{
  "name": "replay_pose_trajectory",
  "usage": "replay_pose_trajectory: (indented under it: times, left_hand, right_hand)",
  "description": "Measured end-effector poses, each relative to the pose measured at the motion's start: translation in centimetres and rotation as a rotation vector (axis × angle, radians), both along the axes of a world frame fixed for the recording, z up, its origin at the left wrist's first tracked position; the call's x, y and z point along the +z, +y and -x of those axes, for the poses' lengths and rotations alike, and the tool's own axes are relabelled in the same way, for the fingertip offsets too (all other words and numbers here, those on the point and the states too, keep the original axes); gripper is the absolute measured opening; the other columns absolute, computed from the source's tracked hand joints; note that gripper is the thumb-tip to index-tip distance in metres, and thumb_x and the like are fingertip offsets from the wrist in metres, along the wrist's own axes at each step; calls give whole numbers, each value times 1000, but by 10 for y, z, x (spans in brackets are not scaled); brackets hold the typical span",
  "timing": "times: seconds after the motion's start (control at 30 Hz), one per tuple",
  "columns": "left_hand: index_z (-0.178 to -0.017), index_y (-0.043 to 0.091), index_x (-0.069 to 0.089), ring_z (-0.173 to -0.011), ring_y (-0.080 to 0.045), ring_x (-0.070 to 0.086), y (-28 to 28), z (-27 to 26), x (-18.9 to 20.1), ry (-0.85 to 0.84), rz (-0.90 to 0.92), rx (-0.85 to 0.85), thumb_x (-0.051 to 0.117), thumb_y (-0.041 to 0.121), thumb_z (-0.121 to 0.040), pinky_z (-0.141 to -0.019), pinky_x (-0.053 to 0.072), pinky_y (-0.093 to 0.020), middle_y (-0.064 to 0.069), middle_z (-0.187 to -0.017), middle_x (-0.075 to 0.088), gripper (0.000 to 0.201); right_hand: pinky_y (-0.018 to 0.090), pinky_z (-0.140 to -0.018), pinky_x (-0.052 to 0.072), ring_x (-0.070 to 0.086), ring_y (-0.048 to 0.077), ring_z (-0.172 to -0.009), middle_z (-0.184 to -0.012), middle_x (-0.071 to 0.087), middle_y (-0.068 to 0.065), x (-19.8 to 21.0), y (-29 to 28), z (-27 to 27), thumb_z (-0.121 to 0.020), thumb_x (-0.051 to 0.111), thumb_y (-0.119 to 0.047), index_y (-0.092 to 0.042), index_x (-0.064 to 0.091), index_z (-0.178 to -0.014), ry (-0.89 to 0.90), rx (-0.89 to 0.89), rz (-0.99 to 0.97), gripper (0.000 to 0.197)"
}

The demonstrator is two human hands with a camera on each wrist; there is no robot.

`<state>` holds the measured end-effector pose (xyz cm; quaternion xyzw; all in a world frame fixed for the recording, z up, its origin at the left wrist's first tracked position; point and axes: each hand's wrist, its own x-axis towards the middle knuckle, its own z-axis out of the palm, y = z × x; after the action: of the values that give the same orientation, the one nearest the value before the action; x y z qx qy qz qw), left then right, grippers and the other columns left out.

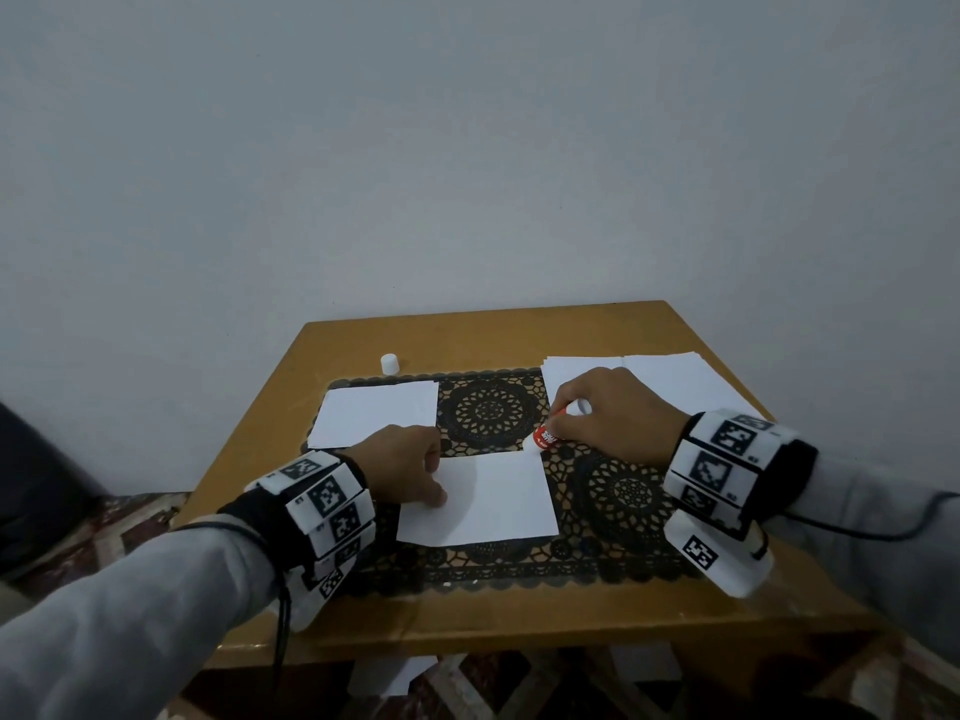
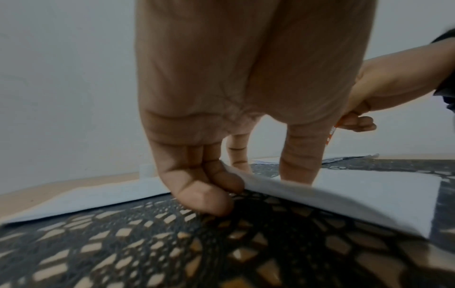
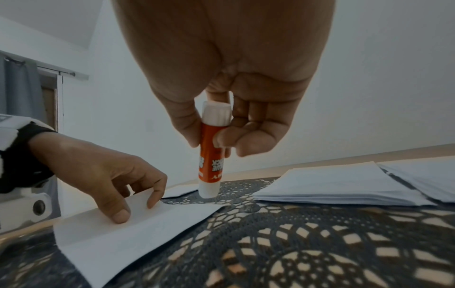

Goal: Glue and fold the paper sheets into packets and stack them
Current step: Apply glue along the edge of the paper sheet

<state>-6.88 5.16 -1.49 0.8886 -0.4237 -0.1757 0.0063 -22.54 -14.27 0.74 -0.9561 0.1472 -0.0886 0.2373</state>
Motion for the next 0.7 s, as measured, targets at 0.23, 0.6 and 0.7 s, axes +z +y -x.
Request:
replay_pose_trajectory:
  times: [0.23,0.6,0.7]
  left_hand:
    - [-111,31,54,-108,-22,36,-3,17,5,-236,33,-264,69,28,-79,-87,43,-36,-1,-116,38,35]
    - [-112,25,55,-91,-15,44,-13,24,4,-86,5,-321,64,21,-84,-74,40,-26,0,-111,50,30]
    - [-112,24,54,-91,-14,43,-12,25,3,-84,9,-317,63,20,-84,-76,40,-25,0,-112,49,30]
  right_hand:
    - [36,-76,51,62,16,-85,-95,70,4,-5,13,-3,-86,64,-36,-16,74,-96,56,27,65,24]
    - [30,-72,51,59,10,-82,-96,67,-5,5,37,30,-83,68,-38,-18,75,-96,144,81,36,24]
    - [23,-57,38,54,8,-72,-87,62,-7,7,47,35,-84,66,-37,-20,72,-89,184,43,67,19]
